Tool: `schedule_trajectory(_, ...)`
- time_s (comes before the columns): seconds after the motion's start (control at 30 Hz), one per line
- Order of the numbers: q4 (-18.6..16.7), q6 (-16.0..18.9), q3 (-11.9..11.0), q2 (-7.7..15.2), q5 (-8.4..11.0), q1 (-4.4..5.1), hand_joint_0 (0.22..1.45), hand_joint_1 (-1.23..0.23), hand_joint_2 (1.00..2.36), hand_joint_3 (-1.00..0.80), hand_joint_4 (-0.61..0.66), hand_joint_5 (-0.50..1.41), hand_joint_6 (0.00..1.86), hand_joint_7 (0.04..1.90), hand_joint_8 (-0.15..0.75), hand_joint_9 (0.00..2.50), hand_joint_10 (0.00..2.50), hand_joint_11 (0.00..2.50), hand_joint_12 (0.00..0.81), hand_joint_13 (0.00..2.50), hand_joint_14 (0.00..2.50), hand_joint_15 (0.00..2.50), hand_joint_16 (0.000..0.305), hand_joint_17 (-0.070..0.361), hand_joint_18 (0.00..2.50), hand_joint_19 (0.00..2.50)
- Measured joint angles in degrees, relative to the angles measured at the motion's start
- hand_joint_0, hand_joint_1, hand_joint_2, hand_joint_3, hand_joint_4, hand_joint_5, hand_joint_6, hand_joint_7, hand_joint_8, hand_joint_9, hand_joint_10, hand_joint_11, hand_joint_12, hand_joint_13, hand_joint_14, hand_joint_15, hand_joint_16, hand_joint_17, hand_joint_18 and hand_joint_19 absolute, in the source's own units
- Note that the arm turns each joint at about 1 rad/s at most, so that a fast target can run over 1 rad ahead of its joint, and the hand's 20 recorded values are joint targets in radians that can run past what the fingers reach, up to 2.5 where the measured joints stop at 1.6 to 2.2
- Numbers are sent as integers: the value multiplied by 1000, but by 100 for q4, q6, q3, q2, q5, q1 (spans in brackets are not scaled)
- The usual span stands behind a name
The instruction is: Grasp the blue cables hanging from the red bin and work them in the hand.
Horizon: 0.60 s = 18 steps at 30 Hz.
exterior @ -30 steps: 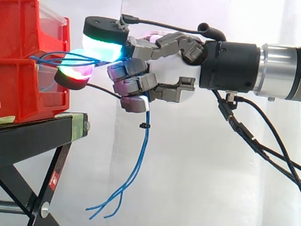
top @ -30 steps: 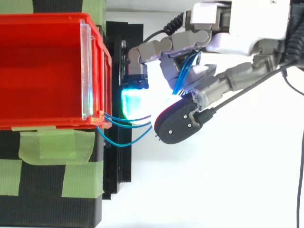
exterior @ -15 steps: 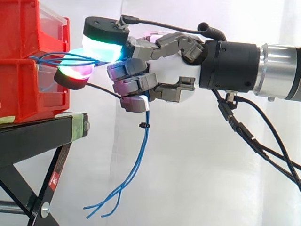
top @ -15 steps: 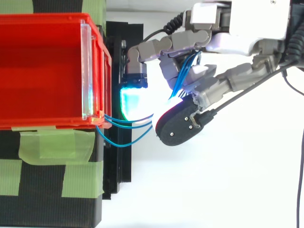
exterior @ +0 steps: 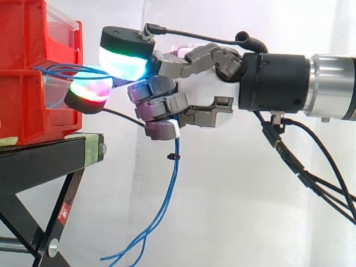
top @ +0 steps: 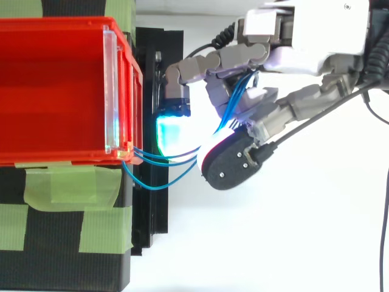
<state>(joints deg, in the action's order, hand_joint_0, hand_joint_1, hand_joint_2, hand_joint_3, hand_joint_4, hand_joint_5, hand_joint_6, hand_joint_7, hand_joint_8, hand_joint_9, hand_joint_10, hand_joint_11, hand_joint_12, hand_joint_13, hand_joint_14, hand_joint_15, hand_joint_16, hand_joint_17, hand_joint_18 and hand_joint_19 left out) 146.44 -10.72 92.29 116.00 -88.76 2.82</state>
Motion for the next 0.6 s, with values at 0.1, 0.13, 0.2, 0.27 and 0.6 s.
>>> schedule_trajectory(0.1, 74, 237, -2, 0, 15, 17, 938, -689, 1012, -728, 273, 241, 81, 1310, 383, 430, 2500, 1867, 433, 699, 2500, 1481, 45, 102, 1197, 1236)
schedule_trajectory(0.13, 90, 292, -2, 0, 20, 20, 936, -688, 1012, -732, 272, 242, 79, 1312, 384, 433, 2500, 1865, 435, 700, 2500, 1494, 45, 102, 1195, 1239)
schedule_trajectory(0.2, 121, 414, -2, -1, 28, 26, 934, -687, 1012, -728, 274, 242, 79, 1311, 384, 438, 2500, 1859, 438, 703, 2500, 1486, 45, 101, 1199, 1236)
schedule_trajectory(0.27, 144, 523, -2, -2, 32, 31, 935, -685, 1013, -729, 273, 243, 78, 1314, 384, 442, 2500, 1868, 435, 703, 2500, 1491, 45, 101, 1204, 1229)
schedule_trajectory(0.6, 189, 726, -5, 0, 38, 43, 1001, -657, 1019, -562, 270, 257, 89, 1298, 383, 465, 2500, 1862, 430, 720, 2500, 1495, 45, 100, 1225, 1235)
